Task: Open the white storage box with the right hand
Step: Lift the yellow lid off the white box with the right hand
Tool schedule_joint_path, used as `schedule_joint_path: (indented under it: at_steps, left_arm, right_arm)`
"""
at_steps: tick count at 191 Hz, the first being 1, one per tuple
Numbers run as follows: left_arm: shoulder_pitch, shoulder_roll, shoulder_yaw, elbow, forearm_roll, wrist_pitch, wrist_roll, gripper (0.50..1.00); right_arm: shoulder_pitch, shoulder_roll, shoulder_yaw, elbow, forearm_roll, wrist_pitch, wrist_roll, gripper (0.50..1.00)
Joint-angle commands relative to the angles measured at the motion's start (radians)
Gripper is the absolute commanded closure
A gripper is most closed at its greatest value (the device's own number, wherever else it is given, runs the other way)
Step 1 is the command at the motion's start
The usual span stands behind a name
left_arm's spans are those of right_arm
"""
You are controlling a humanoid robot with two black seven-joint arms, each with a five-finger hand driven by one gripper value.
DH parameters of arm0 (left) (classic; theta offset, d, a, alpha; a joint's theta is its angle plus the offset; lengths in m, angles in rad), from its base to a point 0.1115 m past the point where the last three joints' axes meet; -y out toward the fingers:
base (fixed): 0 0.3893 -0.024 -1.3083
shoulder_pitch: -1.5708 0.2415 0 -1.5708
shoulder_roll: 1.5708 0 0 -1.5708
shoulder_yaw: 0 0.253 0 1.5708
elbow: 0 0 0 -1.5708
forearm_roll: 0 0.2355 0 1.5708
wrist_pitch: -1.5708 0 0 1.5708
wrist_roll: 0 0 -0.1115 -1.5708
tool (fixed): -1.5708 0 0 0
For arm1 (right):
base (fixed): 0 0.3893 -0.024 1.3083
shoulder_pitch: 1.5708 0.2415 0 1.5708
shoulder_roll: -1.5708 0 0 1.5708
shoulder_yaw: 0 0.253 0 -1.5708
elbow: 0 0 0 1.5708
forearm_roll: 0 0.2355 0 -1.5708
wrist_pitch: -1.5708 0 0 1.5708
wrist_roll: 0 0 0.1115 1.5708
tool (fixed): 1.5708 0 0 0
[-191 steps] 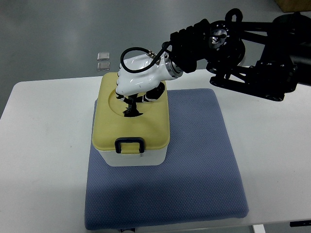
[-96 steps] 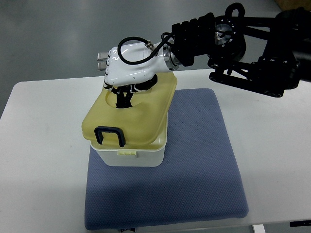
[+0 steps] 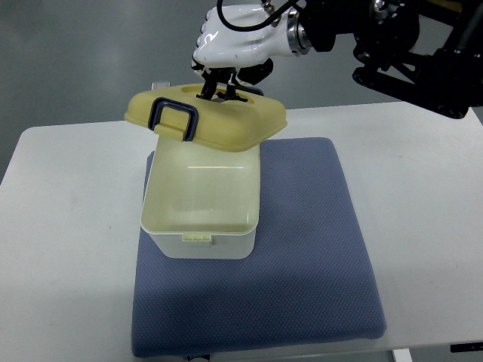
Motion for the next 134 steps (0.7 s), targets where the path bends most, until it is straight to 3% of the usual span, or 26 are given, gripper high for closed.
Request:
schedule_joint_path:
  at_steps: [1,30,134]
  left_arm:
    - [0.0,0.0,0.0,0.0,0.0,0.0,0.001,0.5]
    - [0.0,0.0,0.0,0.0,0.0,0.0,0.001,0.5]
    - [0.0,0.0,0.0,0.0,0.0,0.0,0.001,0.5]
  right_arm:
    - [0.014,-0.024,-0.001,-0.031,0.028,0.036,-0.029,1.0]
    - [0.012,-0.05,-0.002,-0.062,0.056,0.11,-0.047,1.0]
    - [-0.104,-0.112,-0.076,-0.185,0.037,0.255,-0.047,1.0]
